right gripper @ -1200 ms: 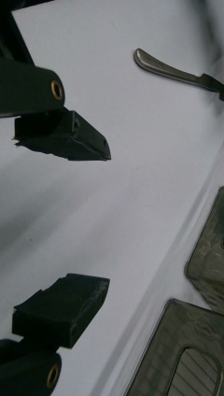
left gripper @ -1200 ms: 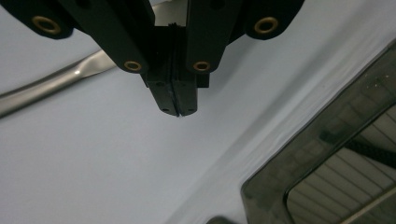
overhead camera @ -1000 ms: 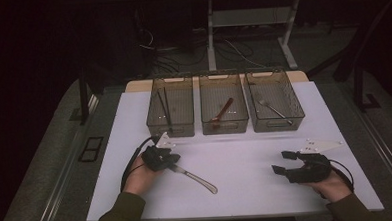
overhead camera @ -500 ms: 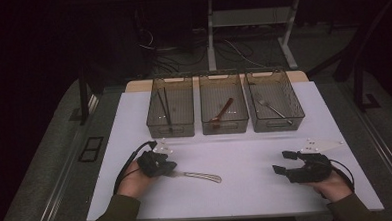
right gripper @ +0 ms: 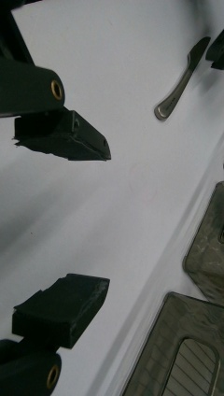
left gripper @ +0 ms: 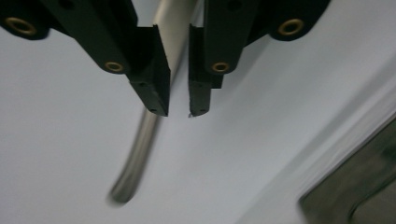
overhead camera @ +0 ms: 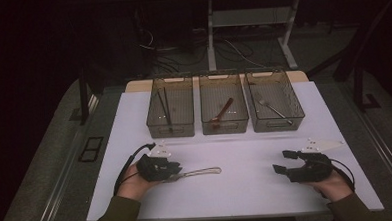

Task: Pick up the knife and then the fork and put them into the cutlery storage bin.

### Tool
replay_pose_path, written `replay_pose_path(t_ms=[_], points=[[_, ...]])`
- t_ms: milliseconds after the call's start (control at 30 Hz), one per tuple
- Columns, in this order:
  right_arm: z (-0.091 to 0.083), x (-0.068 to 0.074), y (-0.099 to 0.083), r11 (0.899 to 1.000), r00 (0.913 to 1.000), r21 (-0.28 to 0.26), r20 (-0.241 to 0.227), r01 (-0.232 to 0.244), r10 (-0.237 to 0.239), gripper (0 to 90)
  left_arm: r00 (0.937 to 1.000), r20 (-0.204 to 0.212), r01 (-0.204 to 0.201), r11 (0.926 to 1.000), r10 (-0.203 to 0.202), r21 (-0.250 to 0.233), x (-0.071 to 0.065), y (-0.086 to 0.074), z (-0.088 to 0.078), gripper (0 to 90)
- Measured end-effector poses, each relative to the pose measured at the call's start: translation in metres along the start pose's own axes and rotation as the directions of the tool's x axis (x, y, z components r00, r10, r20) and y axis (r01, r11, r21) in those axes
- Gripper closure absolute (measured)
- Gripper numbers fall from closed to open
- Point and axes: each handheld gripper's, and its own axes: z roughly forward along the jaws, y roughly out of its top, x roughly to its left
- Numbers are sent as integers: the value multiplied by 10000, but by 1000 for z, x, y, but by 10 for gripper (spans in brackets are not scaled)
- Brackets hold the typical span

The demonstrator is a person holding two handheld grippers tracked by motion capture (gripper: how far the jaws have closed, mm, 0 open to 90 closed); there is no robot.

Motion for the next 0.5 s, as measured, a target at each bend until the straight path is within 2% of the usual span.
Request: replay_pose_path(t_ms=[67,133,300,333,400,433,500], points=[[0,0,0,10000,10000,-11,1,-12,12,320,9994,289,-156,9992,167,-365,-4,3,3,717],[0,-1,0,10000,10000,-15,-2,-14,14,320,9983,444,-357,9983,377,-461,-7,6,8,710],[-1,-1,0,10000,10000,-32,12,3,-3,319,9958,517,-761,9971,761,-33,-9,7,25,703],[-1,-1,0,10000,10000,-33,13,11,-11,319,9959,558,-713,9975,710,26,-9,7,28,703],[-1,-1,0,10000,10000,-33,-5,11,-11,319,9945,587,-878,9959,863,221,-6,6,32,704],[0,-1,0,10000,10000,-30,-16,13,-13,319,9953,611,-765,9968,749,245,-6,5,34,708],[0,-2,0,10000,10000,-21,-20,-3,3,319,9944,572,-911,9950,887,407,-5,4,36,722]])
